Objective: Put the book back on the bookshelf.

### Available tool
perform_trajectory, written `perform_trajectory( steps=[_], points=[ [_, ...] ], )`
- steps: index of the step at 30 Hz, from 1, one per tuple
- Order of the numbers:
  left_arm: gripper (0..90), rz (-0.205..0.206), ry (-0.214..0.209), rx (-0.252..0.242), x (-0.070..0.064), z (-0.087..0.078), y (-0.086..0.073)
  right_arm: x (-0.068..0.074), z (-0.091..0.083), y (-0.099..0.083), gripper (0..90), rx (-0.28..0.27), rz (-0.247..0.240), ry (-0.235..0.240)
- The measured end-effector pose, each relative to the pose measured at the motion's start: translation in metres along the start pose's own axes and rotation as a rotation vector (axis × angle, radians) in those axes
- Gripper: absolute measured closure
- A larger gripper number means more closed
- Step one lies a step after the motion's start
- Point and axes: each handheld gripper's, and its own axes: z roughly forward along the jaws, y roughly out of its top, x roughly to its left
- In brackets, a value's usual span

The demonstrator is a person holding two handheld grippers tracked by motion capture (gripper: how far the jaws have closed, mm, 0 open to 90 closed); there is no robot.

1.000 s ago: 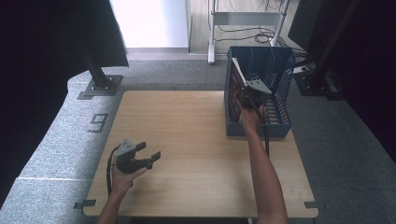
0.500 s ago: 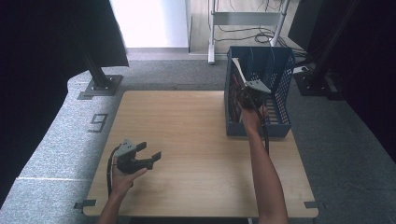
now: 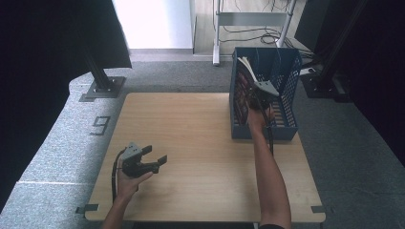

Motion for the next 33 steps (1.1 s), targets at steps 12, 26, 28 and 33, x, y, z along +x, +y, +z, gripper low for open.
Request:
perform_trajectory(
  steps=[12, 26, 28, 33],
  points=[
    [18.1, -0.023, 0.013, -0.001, 0.008, -0.001, -0.002, -0.002, 0.016, 0.016, 82.1, -0.030, 0.008, -0.050],
    [18.1, -0.033, 0.020, -0.017, 0.012, -0.006, -0.001, 0.012, 0.035, 0.005, 81.9, -0.026, -0.034, -0.042],
    [18.1, -0.033, 0.019, -0.017, 0.012, -0.006, -0.001, 0.015, 0.033, 0.002, 81.7, -0.036, -0.052, -0.026],
    [18.1, -0.028, 0.018, -0.015, 0.010, -0.006, -0.001, 0.020, 0.029, 0.003, 75.5, -0.016, -0.090, 0.036]
  ],
)
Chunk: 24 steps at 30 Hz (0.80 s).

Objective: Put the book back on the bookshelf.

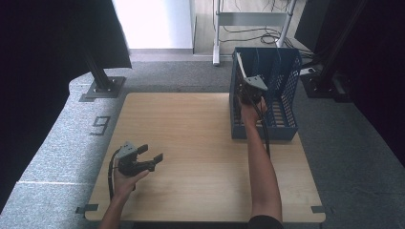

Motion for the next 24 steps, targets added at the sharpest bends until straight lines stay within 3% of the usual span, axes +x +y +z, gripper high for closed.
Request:
perform_trajectory(
  steps=[6, 11, 16, 19, 24],
  points=[
    [18.1, 0.001, -0.007, -0.002, -0.002, -0.001, 0.001, -0.001, -0.007, -0.006, 67.1, 0.015, -0.032, 0.065],
    [18.1, 0.005, -0.008, -0.002, -0.003, -0.001, 0.001, -0.007, -0.013, -0.009, 61.3, 0.028, -0.017, 0.102],
    [18.1, 0.002, -0.009, -0.001, -0.003, -0.002, 0.001, -0.007, -0.022, -0.007, 63.6, -0.011, -0.021, 0.119],
    [18.1, 0.005, -0.009, -0.002, -0.004, -0.002, 0.001, -0.004, -0.021, -0.006, 65.1, -0.004, -0.039, 0.146],
    [18.1, 0.003, -0.007, -0.007, -0.003, -0.004, 0.002, 0.003, -0.018, -0.005, 64.1, 0.004, -0.065, 0.143]
  ],
)
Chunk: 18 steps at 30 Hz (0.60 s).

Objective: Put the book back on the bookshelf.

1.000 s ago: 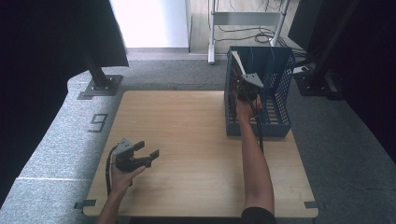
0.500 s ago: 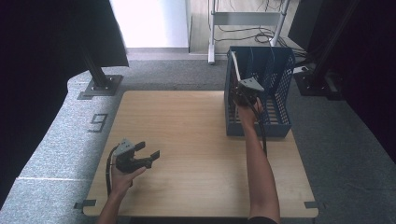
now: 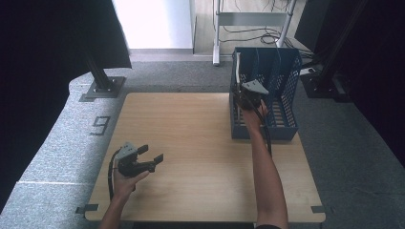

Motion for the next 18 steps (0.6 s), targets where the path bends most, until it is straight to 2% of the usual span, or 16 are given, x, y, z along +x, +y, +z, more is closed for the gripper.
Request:
perform_trajectory(
  steps=[5, 18],
  points=[
    [18.1, -0.004, 0.002, -0.004, 0.002, -0.001, 0.000, -0.002, -0.001, 0.000, 62.0, 0.000, 0.021, 0.001],
    [18.1, 0.006, -0.003, 0.005, -0.002, 0.002, 0.000, -0.007, -0.012, -0.001, 51.1, -0.004, 0.026, -0.009]
  ],
)
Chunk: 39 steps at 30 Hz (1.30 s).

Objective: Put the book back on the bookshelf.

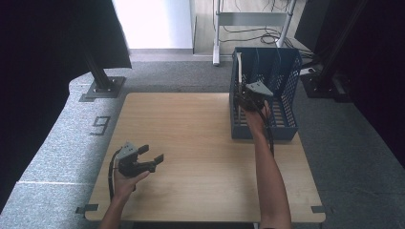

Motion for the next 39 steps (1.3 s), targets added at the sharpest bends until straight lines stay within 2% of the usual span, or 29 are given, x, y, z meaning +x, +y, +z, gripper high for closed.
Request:
perform_trajectory(
  steps=[7, 10, 12, 18, 21, 26, 39],
  points=[
    [18.1, 0.003, -0.001, 0.002, 0.000, 0.000, 0.000, -0.003, -0.004, 0.000, 50.7, -0.004, 0.007, -0.004],
    [18.1, 0.000, -0.001, 0.002, -0.001, 0.000, 0.000, -0.002, -0.004, 0.001, 60.6, 0.002, -0.014, 0.000],
    [18.1, 0.000, -0.002, 0.002, -0.001, 0.000, 0.000, 0.000, -0.004, 0.002, 62.0, 0.001, -0.030, -0.004],
    [18.0, 0.002, -0.003, 0.006, -0.001, 0.001, -0.001, 0.001, -0.005, 0.003, 59.8, -0.004, -0.030, 0.006],
    [18.1, 0.005, -0.004, 0.007, -0.001, 0.002, -0.001, 0.002, -0.006, 0.003, 59.2, 0.003, -0.027, 0.034],
    [18.0, 0.007, -0.004, 0.007, -0.002, 0.002, -0.001, 0.007, -0.005, 0.003, 57.8, 0.014, -0.046, 0.054],
    [18.1, 0.007, -0.005, 0.004, -0.002, 0.002, 0.000, 0.002, -0.011, 0.002, 49.8, 0.021, -0.015, 0.057]
  ],
)
